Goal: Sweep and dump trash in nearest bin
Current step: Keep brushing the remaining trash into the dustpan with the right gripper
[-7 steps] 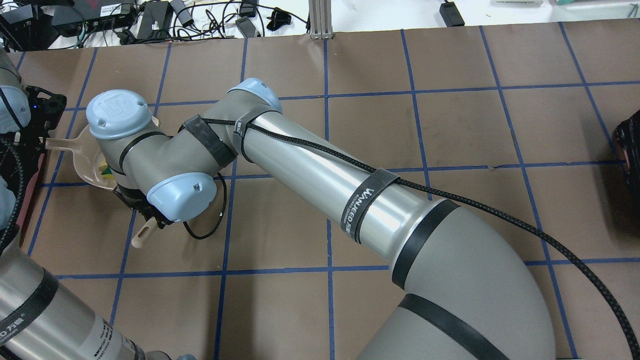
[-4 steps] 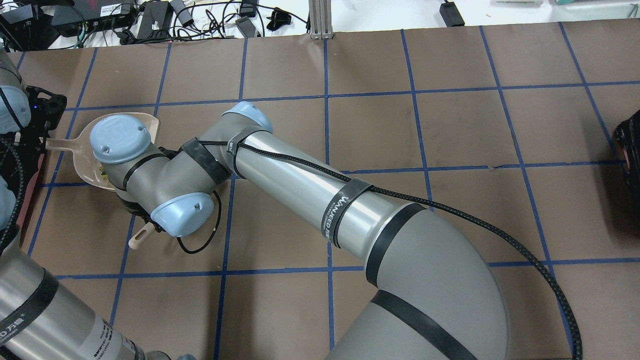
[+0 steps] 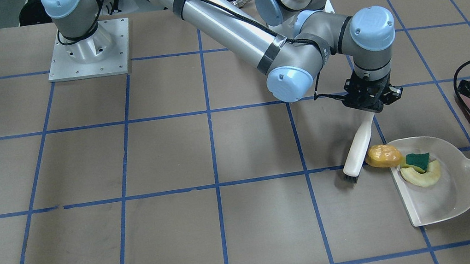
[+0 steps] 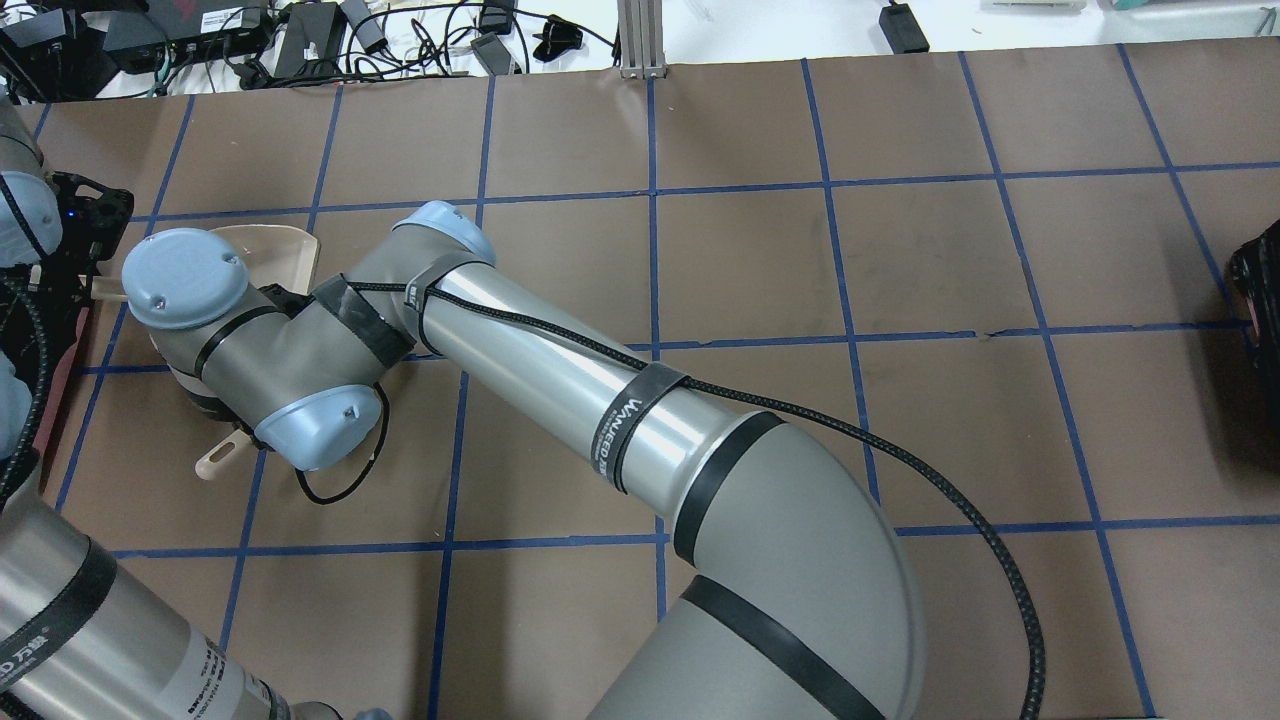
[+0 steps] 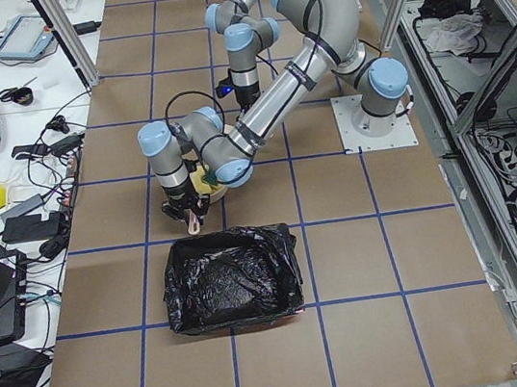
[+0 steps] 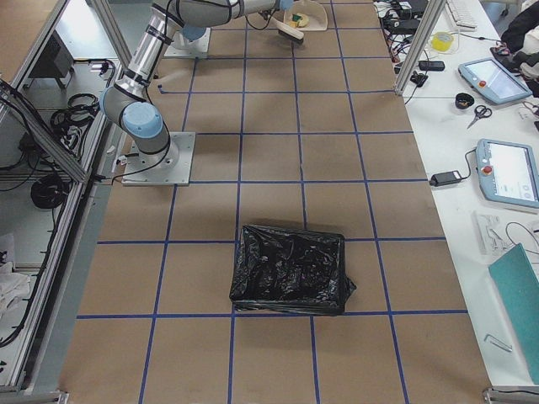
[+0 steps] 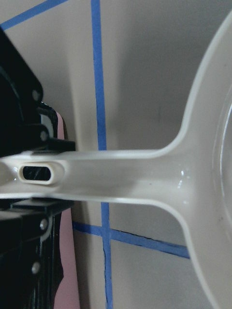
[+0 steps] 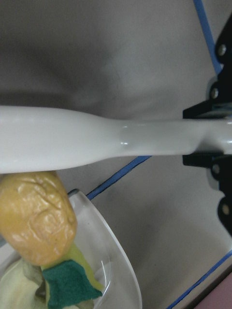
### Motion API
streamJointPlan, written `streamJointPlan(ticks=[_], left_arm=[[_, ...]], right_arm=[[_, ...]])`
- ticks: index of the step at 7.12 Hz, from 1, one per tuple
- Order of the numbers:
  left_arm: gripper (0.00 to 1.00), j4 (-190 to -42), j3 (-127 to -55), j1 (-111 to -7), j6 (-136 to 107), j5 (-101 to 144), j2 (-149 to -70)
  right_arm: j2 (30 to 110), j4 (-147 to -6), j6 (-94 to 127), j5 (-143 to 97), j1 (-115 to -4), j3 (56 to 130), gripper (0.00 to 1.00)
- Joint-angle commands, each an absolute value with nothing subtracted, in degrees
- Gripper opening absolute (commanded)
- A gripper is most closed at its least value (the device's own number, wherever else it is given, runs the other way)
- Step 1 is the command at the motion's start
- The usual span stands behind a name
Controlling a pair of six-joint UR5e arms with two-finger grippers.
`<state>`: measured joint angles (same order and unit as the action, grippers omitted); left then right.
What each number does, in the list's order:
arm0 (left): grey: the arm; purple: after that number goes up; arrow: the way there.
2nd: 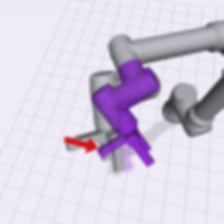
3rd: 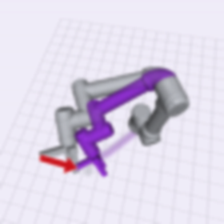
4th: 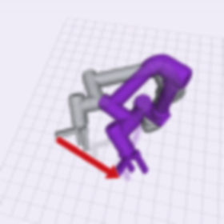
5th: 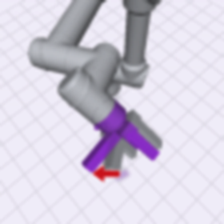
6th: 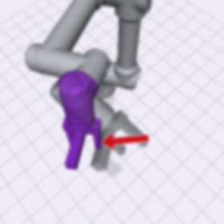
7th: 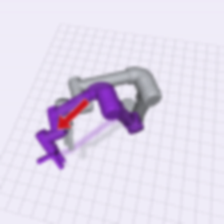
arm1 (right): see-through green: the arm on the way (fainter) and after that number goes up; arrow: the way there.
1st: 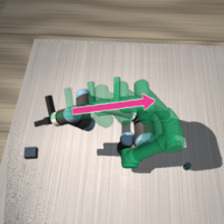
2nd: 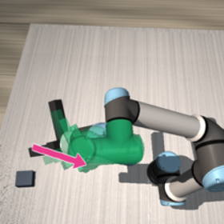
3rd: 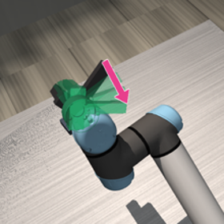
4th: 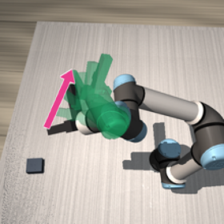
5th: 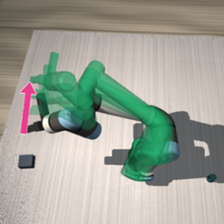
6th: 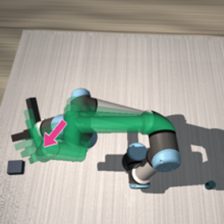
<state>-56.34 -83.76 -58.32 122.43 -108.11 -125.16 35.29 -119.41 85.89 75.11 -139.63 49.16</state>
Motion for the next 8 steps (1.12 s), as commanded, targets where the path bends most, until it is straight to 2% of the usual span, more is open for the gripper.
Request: streamJointPlan(ticks=[1,4,8], left_arm=[[0.00,-56.3,-83.8,-58.4,122.4,-108.1,-125.2],[0.00,-56.3,-83.8,-58.4,122.3,-108.0,-125.2],[0.00,-56.3,-83.8,-58.4,122.3,-108.0,-125.2]], right_arm=[[34.3,-119.5,86.2,75.1,-140.1,47.4,0.00],[31.7,-127.4,86.7,73.7,-140.1,44.9,0.00],[28.6,-127.7,86.7,73.4,-140.8,40.2,0.00]])
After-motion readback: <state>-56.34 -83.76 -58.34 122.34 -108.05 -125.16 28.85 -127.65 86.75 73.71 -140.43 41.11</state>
